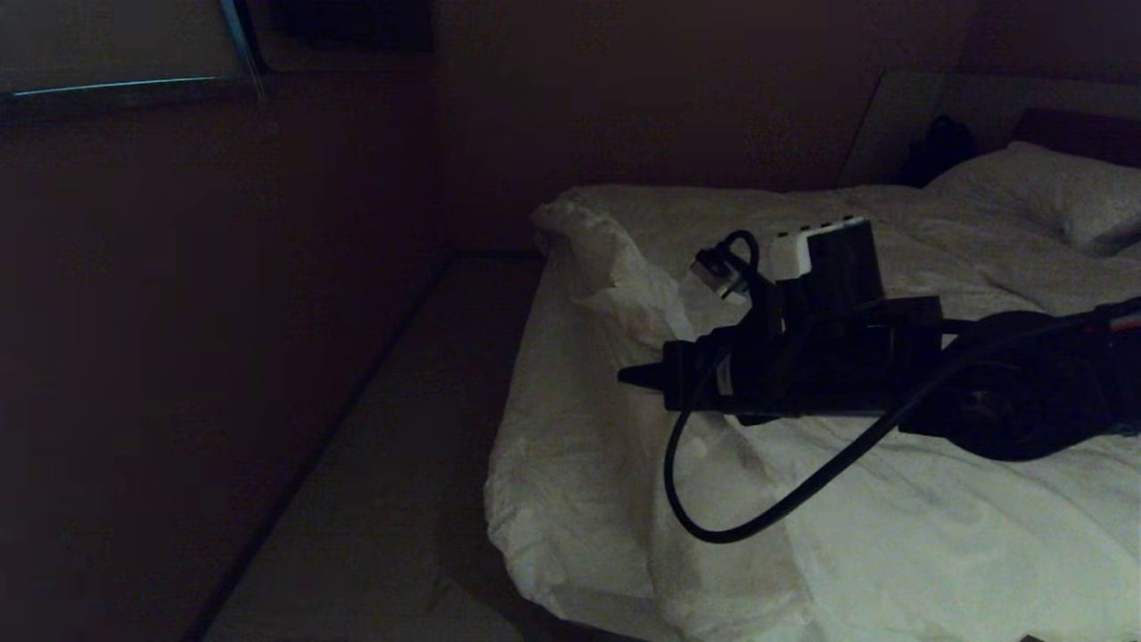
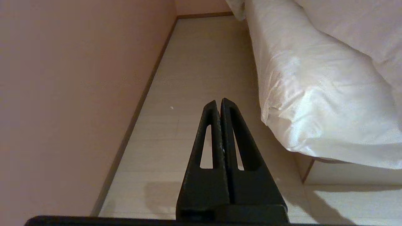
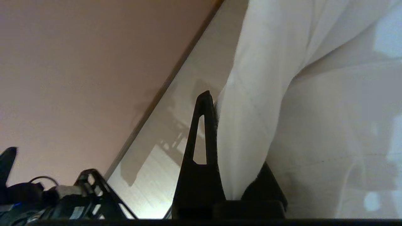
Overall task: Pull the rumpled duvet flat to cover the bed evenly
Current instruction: Flatten the corners of the folded blanket
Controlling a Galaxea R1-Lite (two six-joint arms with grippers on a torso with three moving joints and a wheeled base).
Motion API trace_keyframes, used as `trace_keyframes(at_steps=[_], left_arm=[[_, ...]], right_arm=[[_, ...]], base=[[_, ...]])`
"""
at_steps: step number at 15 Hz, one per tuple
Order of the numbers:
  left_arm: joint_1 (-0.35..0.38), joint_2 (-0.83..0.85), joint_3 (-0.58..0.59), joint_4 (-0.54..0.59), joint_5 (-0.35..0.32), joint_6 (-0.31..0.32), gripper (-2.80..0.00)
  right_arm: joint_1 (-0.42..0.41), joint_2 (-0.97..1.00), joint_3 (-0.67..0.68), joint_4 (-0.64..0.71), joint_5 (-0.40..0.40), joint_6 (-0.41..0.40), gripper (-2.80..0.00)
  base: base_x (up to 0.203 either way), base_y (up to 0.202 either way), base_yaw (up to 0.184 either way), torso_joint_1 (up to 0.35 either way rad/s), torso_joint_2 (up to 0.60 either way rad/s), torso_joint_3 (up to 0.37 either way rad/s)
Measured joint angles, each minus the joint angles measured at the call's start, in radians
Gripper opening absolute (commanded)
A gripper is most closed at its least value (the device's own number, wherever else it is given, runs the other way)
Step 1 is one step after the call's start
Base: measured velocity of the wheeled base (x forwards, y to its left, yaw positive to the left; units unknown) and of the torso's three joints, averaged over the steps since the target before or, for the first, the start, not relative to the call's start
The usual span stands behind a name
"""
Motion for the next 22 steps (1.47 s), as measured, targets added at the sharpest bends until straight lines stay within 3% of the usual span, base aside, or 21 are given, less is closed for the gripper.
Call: trace_keyframes(at_steps=[4,13,19,20,22], left_arm=[[0.0,0.0,0.0,0.0,0.0,0.0,-2.8],[0.0,0.0,0.0,0.001,0.001,0.0,-2.8],[0.0,0.0,0.0,0.0,0.0,0.0,-2.8],[0.0,0.0,0.0,0.0,0.0,0.0,-2.8],[0.0,0.0,0.0,0.0,0.001,0.0,-2.8]], right_arm=[[0.08,0.084,-0.061,0.01,0.0,0.003,-2.8],[0.176,0.23,-0.146,0.011,-0.002,0.002,-2.8],[0.187,0.255,-0.17,0.023,-0.06,0.002,-2.8],[0.187,0.255,-0.178,0.035,-0.072,0.002,0.0],[0.191,0.257,-0.19,0.054,-0.097,-0.002,0.0]], base=[[0.0,0.0,0.0,0.0,0.0,0.0],[0.0,0.0,0.0,0.0,0.0,0.0],[0.0,0.0,0.0,0.0,0.0,0.0],[0.0,0.0,0.0,0.0,0.0,0.0],[0.0,0.0,0.0,0.0,0.0,0.0]])
